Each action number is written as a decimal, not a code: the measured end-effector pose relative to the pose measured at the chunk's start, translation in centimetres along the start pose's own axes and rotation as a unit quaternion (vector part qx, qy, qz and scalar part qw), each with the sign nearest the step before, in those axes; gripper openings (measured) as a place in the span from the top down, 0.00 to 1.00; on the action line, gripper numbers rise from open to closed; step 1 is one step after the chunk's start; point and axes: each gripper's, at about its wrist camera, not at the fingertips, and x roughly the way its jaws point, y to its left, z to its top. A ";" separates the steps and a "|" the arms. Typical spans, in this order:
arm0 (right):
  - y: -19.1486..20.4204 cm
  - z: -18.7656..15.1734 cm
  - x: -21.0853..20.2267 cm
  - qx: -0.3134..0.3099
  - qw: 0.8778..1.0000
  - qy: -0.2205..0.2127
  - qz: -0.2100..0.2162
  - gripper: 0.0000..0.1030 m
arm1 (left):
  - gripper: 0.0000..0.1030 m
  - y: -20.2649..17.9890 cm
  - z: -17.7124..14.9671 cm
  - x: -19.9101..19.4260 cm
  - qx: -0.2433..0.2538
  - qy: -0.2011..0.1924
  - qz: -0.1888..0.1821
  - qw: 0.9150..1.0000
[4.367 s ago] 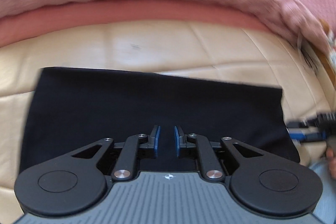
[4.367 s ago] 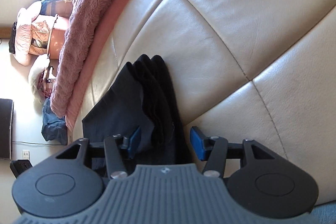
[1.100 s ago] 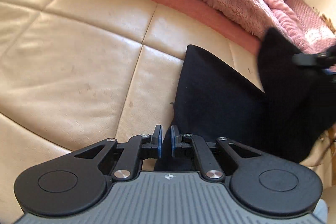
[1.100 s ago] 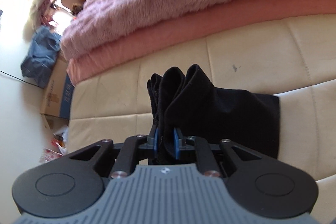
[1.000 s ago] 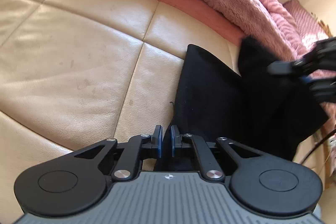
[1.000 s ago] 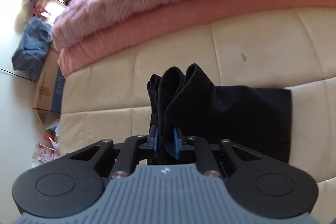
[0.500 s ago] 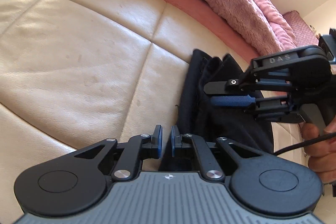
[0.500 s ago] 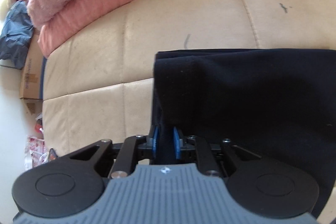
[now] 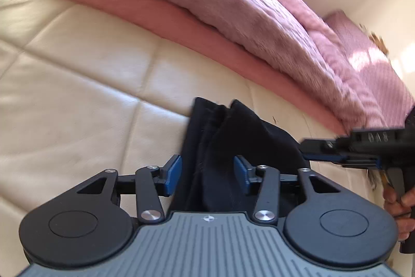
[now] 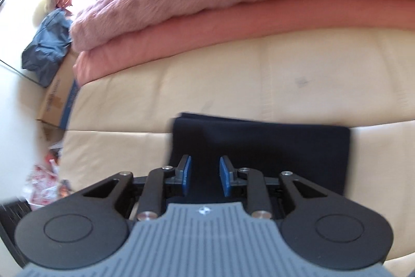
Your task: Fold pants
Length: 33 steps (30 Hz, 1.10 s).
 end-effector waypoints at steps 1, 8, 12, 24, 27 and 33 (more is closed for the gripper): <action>-1.1 -0.4 -0.5 -0.004 1.000 -0.010 -0.007 0.83 | 0.44 -0.3 0.4 0.8 0.008 0.003 0.001 1.000; -7.0 -3.0 -2.4 -0.014 0.998 -0.057 -0.033 0.87 | 0.38 0.7 2.7 5.5 0.016 0.022 -0.040 0.999; -8.9 -4.8 -3.2 -0.015 0.997 -0.073 -0.018 0.87 | 0.38 0.5 3.7 6.8 0.040 0.023 -0.066 0.997; -8.4 -5.0 -2.4 -0.058 0.990 -0.124 -0.014 0.88 | 0.84 -1.4 3.5 3.3 0.081 -0.033 -0.081 0.993; -7.4 -4.3 -1.4 -0.099 0.986 -0.130 -0.037 0.90 | 0.84 -0.1 3.5 4.2 0.063 -0.018 -0.055 0.996; -7.2 -2.4 3.1 -0.130 0.982 -0.129 -0.050 0.94 | 0.84 2.0 3.6 6.2 0.032 -0.006 -0.040 0.999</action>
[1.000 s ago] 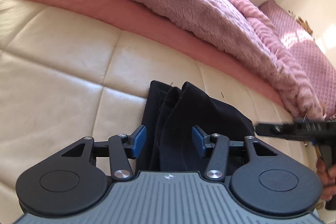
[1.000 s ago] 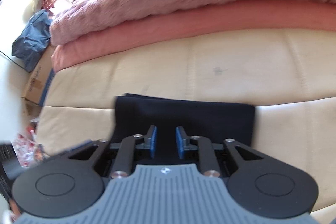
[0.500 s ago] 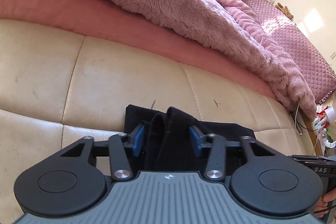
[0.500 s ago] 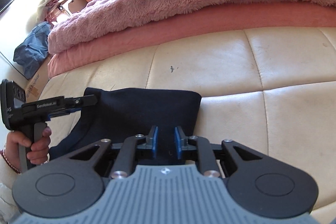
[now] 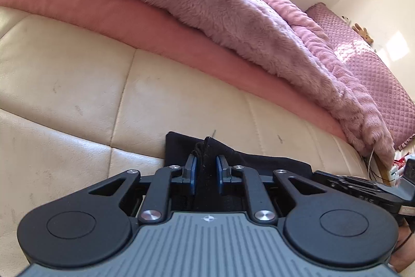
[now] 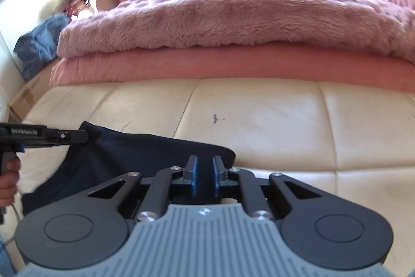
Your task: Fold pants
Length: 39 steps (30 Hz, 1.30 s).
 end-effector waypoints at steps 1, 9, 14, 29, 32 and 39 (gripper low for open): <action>0.0 0.1 0.8 -0.006 1.000 0.002 -0.001 0.95 | 0.83 0.2 -0.1 0.1 0.000 0.000 0.001 1.000; 0.1 1.6 2.4 -0.025 0.999 0.008 -0.040 1.00 | 0.68 0.2 0.5 -0.6 -0.011 0.017 0.021 1.000; 0.0 0.7 -2.3 0.018 1.000 -0.008 -0.012 0.97 | 0.56 -3.1 -0.6 -4.7 0.035 -0.015 0.086 0.996; 6.5 -10.7 -8.5 -0.051 0.997 0.053 -0.001 0.97 | 0.85 -7.7 -9.3 -7.6 0.124 0.045 0.197 0.971; 6.3 -11.4 -7.6 -0.053 0.997 0.056 -0.002 0.99 | 0.85 -6.3 -9.9 -7.2 0.107 0.055 0.204 0.972; 4.7 -9.6 -8.9 0.001 0.999 0.041 0.034 0.86 | 0.42 -6.3 -8.2 -8.8 0.082 0.007 0.189 0.979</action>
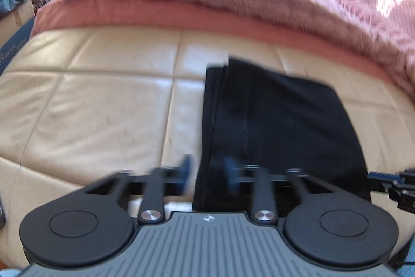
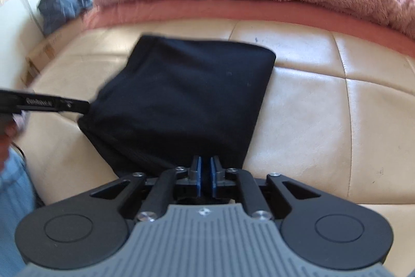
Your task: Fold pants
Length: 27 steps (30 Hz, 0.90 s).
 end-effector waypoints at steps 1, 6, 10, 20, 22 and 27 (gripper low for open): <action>-0.5 0.3 -0.1 0.015 1.000 -0.007 0.005 0.77 | 0.31 0.0 0.4 0.1 -0.002 -0.008 -0.004 1.000; -3.6 2.3 1.5 0.113 0.993 -0.001 0.029 0.56 | 0.31 0.2 2.2 2.6 -0.024 0.009 -0.024 0.999; -5.5 3.2 2.9 0.175 0.983 0.007 0.047 0.56 | 0.31 0.2 2.9 4.2 -0.035 0.022 -0.033 0.999; -8.6 3.3 5.8 0.271 0.957 0.017 0.099 0.56 | 0.30 3.3 3.0 7.7 -0.127 0.049 -0.114 0.984; -9.0 3.3 6.1 0.285 0.952 0.016 0.110 0.56 | 0.29 3.7 3.0 8.0 -0.138 0.045 -0.128 0.981; -9.5 3.6 7.1 0.299 0.946 0.016 0.126 0.63 | 0.37 4.0 3.6 8.9 -0.148 0.038 -0.149 0.977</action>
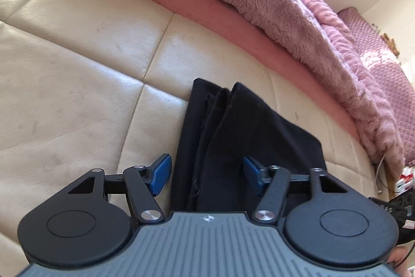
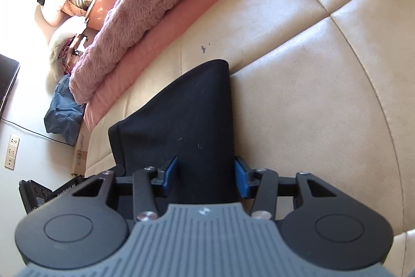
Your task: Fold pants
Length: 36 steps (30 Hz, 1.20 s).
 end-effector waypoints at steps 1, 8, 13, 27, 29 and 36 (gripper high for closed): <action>-0.2 0.1 0.1 0.006 1.000 0.000 0.003 0.65 | 0.44 0.1 0.1 0.1 0.000 -0.001 -0.002 1.000; 1.6 1.3 1.1 -0.027 1.000 0.002 0.000 0.83 | 0.74 -1.1 1.1 -0.4 0.033 -0.036 0.029 0.998; 3.9 3.7 3.8 -0.046 0.999 0.004 0.003 0.84 | 0.74 0.1 4.1 -0.1 0.031 -0.048 0.052 0.997; 8.3 6.6 8.0 -0.127 0.990 0.001 -0.055 0.71 | 0.50 0.5 7.4 0.3 0.064 -0.061 0.118 0.989; 9.1 6.3 7.1 -0.152 0.986 -0.009 -0.069 0.69 | 0.50 -0.7 7.0 -0.6 0.086 -0.075 0.148 0.982; 14.9 3.2 1.5 -0.292 0.947 -0.086 -0.104 0.45 | 0.28 -7.6 4.6 -6.0 0.192 -0.153 0.215 0.945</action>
